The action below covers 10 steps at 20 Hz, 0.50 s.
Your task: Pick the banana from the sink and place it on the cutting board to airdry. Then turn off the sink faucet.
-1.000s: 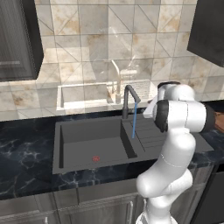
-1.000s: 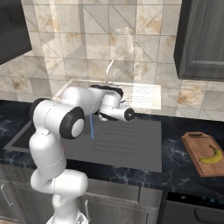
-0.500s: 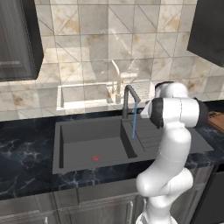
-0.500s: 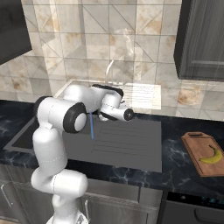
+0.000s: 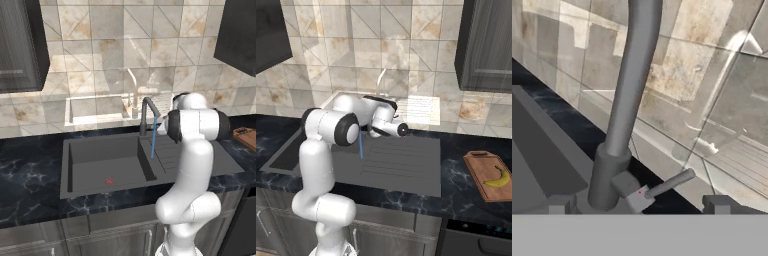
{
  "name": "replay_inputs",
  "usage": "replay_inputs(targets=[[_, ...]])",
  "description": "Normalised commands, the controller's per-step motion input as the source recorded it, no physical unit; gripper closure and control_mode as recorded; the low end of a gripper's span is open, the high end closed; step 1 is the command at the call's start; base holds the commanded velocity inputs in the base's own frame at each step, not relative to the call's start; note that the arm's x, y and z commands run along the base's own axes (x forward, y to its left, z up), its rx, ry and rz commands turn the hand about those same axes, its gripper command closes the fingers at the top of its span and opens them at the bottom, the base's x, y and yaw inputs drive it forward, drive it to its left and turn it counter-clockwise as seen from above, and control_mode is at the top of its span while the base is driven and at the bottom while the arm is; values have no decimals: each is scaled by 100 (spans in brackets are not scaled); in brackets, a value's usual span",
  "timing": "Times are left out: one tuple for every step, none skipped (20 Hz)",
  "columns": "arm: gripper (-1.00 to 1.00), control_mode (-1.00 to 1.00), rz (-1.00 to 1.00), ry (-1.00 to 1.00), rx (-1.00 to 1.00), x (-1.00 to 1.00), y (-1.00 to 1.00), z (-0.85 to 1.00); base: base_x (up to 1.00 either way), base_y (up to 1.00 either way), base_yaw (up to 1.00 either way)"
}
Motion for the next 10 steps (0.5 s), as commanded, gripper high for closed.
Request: replay_inputs(targets=[[-100,-100,0,3,0,35,0,-12,0,0,0],[-100,-100,0,3,0,35,0,-10,0,0,0],[-100,-100,0,4,0,35,0,-11,0,0,0],[-100,-100,0,4,0,35,0,-9,0,0,0],[-100,-100,0,4,0,35,0,-10,0,0,0],[-100,-100,0,4,0,35,0,-9,0,0,0],[-100,-100,0,5,0,38,0,-9,0,0,0],[-100,-100,0,4,0,36,0,-8,0,0,0],[-100,-100,0,5,0,37,0,-9,0,0,0],[-100,-100,0,5,0,36,0,-8,0,0,0]])
